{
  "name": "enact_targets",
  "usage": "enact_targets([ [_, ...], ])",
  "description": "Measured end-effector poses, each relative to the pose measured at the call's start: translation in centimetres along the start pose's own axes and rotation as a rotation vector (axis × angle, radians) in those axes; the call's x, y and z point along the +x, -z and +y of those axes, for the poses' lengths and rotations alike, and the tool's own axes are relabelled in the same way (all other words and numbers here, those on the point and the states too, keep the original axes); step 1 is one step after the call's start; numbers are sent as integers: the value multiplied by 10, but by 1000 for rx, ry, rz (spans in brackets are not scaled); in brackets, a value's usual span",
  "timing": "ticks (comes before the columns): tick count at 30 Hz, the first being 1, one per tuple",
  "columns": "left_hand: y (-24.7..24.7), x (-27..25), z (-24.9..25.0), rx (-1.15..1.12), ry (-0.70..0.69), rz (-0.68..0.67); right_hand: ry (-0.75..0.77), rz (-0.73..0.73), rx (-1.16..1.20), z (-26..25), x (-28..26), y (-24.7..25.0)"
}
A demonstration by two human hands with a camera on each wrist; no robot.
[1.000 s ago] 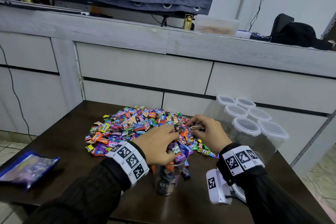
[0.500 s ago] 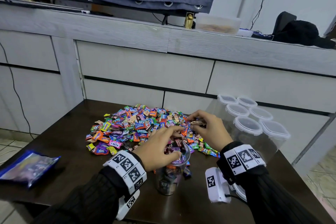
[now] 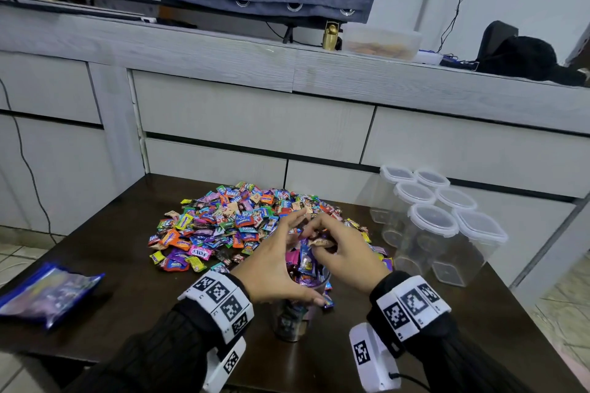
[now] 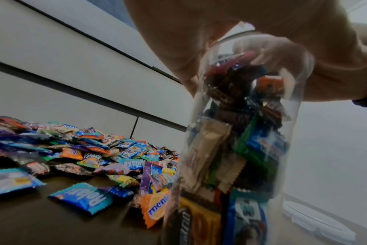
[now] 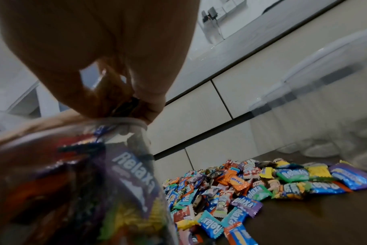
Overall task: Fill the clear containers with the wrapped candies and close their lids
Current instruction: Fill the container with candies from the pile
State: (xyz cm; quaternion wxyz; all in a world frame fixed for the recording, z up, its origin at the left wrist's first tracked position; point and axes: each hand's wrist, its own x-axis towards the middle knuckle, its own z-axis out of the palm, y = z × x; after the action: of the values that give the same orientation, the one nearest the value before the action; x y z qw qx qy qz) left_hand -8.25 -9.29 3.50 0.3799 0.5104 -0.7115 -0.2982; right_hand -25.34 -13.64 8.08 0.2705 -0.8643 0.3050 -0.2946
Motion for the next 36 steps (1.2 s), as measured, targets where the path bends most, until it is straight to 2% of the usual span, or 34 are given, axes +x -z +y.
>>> enact_targets([
  [3,-1,0,-3,-19,-15,34,3,-80,41,-3,-4,-3],
  [8,2,-3,-8,-94,20,26,3,-106,63,-4,-2,0],
  [12,3,-5,-12,-62,35,23,142,-61,-209,-3,2,5],
  [14,3,-5,-13,-60,35,18,167,-135,-305,-3,6,1],
  [17,4,-3,-10,-47,42,16,121,-226,-361,-3,10,-12],
  [22,4,-2,-10,-46,47,3,73,-197,-356,-11,16,-9],
  [24,4,-2,-12,-30,55,1,25,-190,-278,-15,18,6],
  [27,3,-1,-14,1,64,2,-101,-351,-170,-16,19,27],
  [29,3,-1,-15,22,60,4,-168,-442,-176,-15,19,28],
  [32,4,1,-16,25,55,-8,-141,-359,-287,-13,18,11],
  [34,5,1,-16,19,36,-13,-42,-273,-408,-12,18,-5],
  [36,6,2,-15,18,18,-20,14,-252,-456,-12,19,-16],
])
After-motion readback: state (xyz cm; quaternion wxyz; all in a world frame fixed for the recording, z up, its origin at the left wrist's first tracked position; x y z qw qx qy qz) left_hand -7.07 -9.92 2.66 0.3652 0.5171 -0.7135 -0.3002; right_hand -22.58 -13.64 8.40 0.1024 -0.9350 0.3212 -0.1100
